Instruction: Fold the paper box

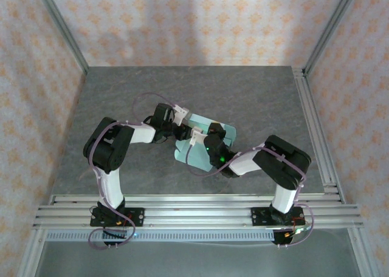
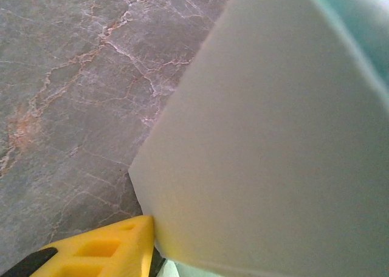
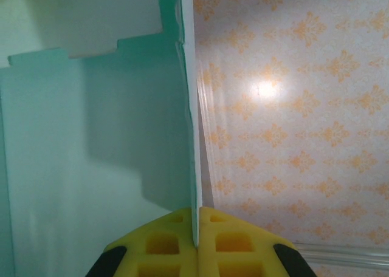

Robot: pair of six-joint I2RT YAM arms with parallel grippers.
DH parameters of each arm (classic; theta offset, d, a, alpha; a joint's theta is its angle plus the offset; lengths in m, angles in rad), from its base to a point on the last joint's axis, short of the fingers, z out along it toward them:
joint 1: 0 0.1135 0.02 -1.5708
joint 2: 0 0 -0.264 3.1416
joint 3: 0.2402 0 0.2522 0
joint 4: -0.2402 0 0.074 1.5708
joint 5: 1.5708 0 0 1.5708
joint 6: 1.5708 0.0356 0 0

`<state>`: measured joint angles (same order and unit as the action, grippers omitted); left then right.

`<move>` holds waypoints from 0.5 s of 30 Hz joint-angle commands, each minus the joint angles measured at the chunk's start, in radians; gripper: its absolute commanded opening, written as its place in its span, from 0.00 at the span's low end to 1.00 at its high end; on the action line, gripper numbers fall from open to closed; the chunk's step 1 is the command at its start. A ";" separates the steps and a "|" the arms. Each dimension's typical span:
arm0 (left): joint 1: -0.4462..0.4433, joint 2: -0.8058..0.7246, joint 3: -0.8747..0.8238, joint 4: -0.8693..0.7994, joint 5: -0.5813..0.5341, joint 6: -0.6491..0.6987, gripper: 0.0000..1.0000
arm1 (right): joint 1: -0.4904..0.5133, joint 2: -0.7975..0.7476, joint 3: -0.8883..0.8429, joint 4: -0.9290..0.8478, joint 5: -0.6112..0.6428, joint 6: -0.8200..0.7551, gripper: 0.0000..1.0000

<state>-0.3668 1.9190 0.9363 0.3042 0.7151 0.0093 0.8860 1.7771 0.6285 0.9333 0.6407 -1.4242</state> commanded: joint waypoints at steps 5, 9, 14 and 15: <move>-0.021 0.022 0.022 0.059 -0.034 -0.048 0.42 | 0.022 -0.017 0.009 -0.145 -0.079 0.074 0.00; -0.026 0.021 0.033 0.025 -0.039 -0.034 0.41 | 0.022 -0.012 0.016 -0.157 -0.069 0.073 0.00; -0.026 0.007 0.025 -0.015 -0.053 -0.006 0.35 | 0.022 -0.005 0.017 -0.144 -0.052 0.084 0.08; -0.027 0.007 0.027 -0.022 -0.055 -0.001 0.35 | 0.022 -0.005 0.018 -0.143 -0.051 0.089 0.08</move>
<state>-0.3737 1.9251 0.9413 0.3172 0.6704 -0.0135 0.8875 1.7603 0.6399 0.8734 0.6350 -1.3830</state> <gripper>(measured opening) 0.350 0.079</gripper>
